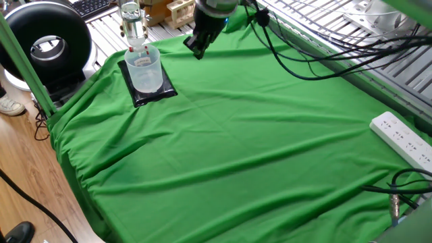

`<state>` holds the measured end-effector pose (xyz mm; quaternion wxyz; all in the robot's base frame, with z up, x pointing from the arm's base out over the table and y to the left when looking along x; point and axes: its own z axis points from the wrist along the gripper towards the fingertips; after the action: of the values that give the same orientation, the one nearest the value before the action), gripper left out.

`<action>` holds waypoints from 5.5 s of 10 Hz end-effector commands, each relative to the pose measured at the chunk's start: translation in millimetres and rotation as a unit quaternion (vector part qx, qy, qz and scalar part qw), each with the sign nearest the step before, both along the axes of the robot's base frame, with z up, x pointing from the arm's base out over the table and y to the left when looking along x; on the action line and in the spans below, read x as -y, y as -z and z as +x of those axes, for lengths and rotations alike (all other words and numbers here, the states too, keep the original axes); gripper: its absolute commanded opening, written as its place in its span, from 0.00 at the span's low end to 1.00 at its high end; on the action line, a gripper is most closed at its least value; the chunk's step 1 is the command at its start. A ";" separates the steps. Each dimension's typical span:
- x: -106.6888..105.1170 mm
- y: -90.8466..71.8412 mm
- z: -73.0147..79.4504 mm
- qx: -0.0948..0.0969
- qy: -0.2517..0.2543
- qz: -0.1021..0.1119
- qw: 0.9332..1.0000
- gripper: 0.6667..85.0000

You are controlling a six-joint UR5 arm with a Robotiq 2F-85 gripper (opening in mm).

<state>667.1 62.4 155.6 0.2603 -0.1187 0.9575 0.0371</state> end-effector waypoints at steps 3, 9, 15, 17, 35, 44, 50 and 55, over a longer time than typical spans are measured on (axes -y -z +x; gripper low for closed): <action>-15.0 3.4 -6.9 -0.019 0.011 0.042 0.999 0.01; -30.6 -4.4 47.1 0.097 -0.079 0.022 0.992 0.01; -16.1 18.8 41.0 0.089 -0.067 -0.008 0.994 0.01; -33.7 14.7 51.2 0.112 -0.075 0.025 0.991 0.01; -45.9 17.2 68.4 0.145 -0.074 0.036 0.986 0.01; -43.2 22.8 79.3 0.164 -0.090 0.019 0.982 0.01; -43.4 19.6 85.3 0.171 -0.095 0.014 0.981 0.01; -48.9 18.3 85.7 0.173 -0.098 0.025 0.980 0.01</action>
<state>751.3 111.7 135.7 0.4164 -0.2159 0.8812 0.0587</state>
